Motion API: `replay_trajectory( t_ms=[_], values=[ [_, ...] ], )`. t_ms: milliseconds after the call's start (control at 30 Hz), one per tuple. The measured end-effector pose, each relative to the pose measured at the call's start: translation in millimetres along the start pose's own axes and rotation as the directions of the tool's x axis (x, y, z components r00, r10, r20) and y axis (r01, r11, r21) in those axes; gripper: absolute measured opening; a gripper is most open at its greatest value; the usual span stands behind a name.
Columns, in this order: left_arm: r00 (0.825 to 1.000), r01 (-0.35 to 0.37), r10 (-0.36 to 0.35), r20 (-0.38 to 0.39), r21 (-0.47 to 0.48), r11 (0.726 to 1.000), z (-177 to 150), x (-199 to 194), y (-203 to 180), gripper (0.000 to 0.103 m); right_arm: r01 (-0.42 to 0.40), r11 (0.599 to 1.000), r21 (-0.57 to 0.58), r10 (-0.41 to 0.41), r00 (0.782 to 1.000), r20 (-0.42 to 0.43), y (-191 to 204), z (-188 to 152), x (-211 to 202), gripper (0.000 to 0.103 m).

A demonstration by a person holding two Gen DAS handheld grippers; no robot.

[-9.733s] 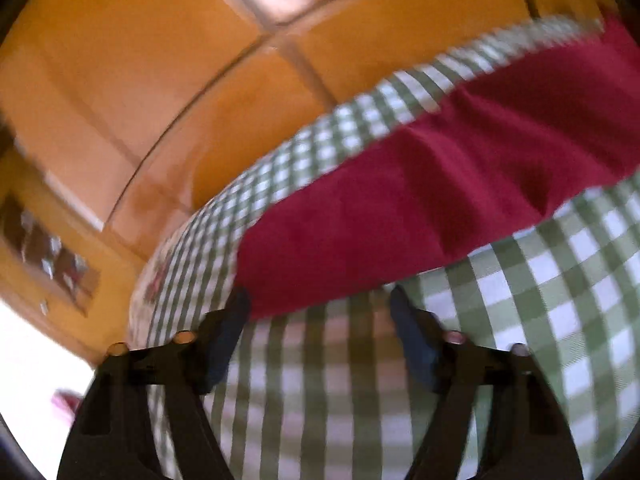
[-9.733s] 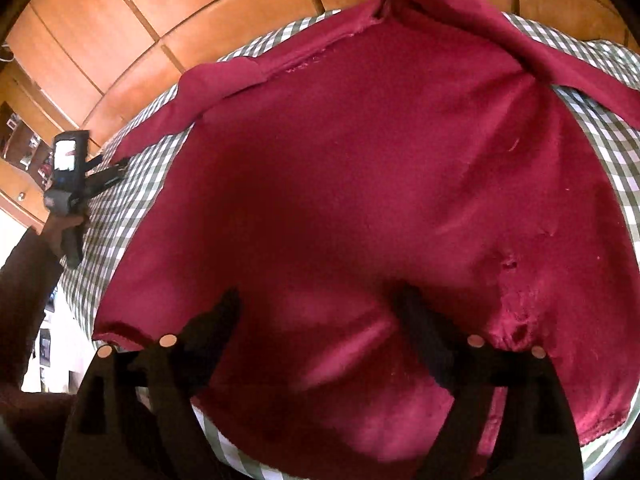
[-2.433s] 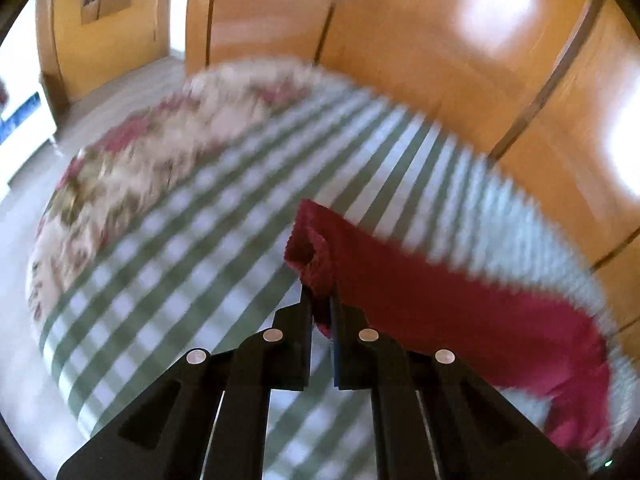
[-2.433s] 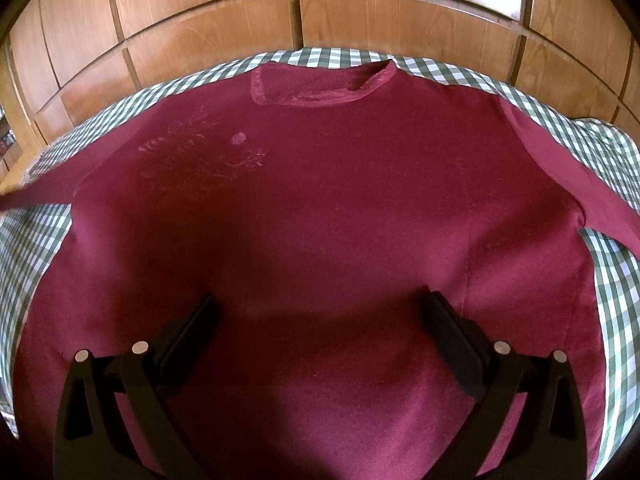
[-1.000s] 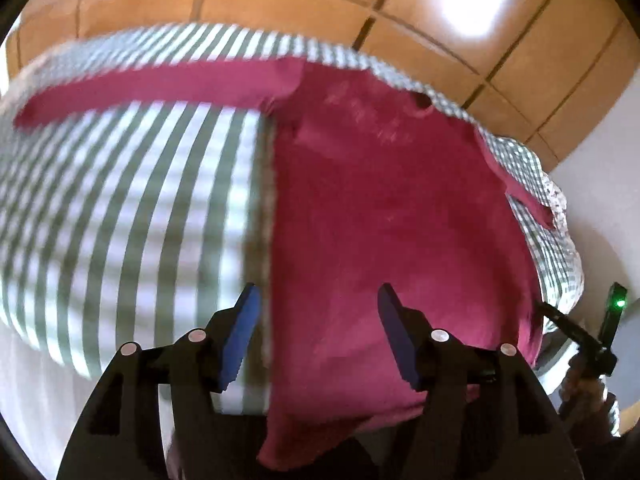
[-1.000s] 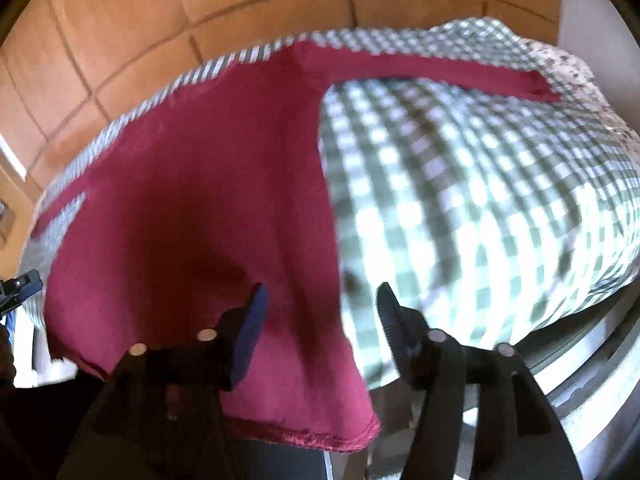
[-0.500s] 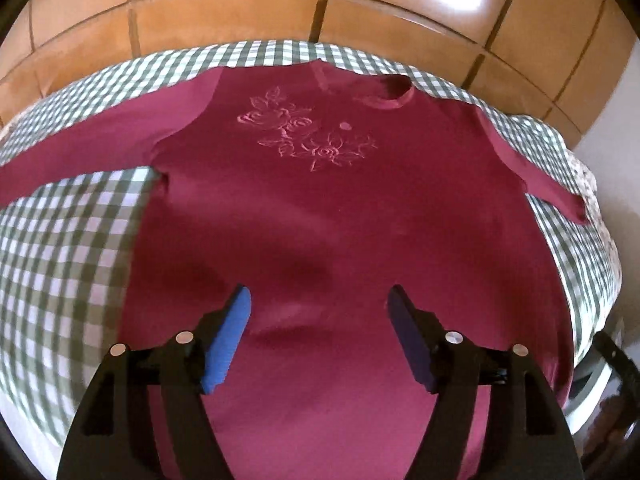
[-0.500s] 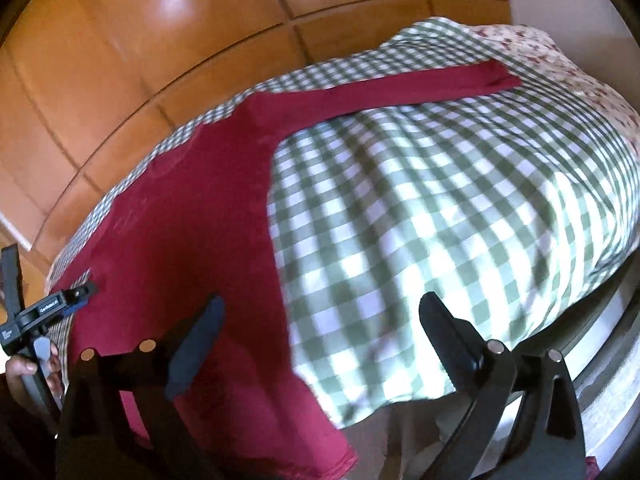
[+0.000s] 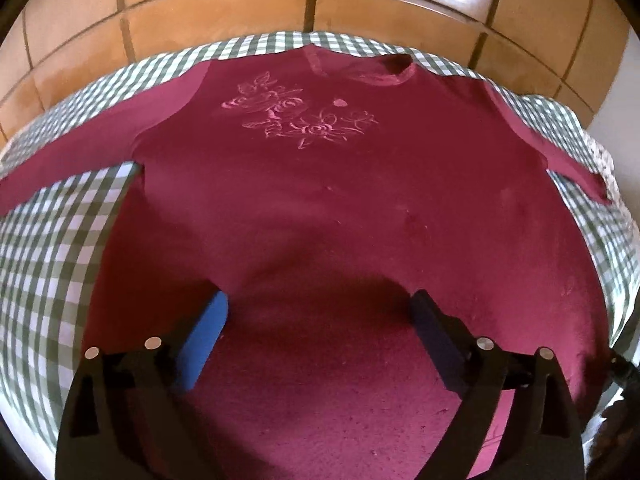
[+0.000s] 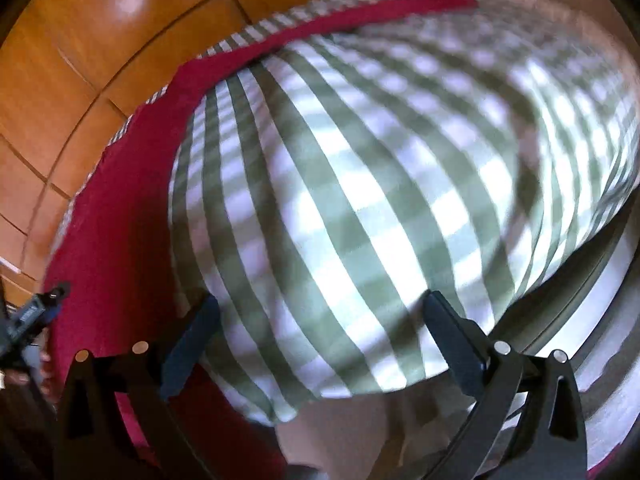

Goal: Fold small clothes

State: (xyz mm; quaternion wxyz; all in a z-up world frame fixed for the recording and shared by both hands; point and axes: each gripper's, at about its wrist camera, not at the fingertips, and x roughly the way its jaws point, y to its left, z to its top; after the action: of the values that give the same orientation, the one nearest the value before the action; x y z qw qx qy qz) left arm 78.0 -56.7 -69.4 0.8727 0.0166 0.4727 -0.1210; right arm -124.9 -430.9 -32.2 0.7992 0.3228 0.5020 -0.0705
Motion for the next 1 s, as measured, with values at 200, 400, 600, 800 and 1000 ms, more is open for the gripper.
replay_trajectory(
  t_ms=[200, 400, 600, 800, 1000],
  values=[
    [1.0, 0.022, -0.023, 0.01, 0.019, 1.0, 0, 2, 3, 0.095, -0.044, 0.999, 0.0, 0.044, 0.998, 0.051, -10, 30, -46, 0.085],
    [0.999, 0.023, -0.024, 0.023, 0.026, 0.999, -1, 3, 0, 0.097, -0.059, 0.987, 0.147, 0.019, 0.966, 0.256, -43, 121, -60, 0.081],
    [0.999, 0.023, -0.024, 0.022, 0.036, 0.999, -1, 3, -1, 0.098, 0.009, 0.926, 0.377, -0.129, 0.947, 0.294, -98, 221, -13, 0.066],
    [1.0, 0.028, -0.028, 0.003, 0.038, 0.999, 2, 5, -1, 0.098, 0.031, 0.874, 0.485, -0.189, 0.941, 0.28, -135, 280, 15, 0.045],
    [1.0, 0.026, -0.026, -0.006, 0.036, 0.999, 3, 6, -2, 0.099, 0.165, 0.878, 0.45, -0.29, 0.93, 0.225, -136, 301, 16, 0.006]
  ],
)
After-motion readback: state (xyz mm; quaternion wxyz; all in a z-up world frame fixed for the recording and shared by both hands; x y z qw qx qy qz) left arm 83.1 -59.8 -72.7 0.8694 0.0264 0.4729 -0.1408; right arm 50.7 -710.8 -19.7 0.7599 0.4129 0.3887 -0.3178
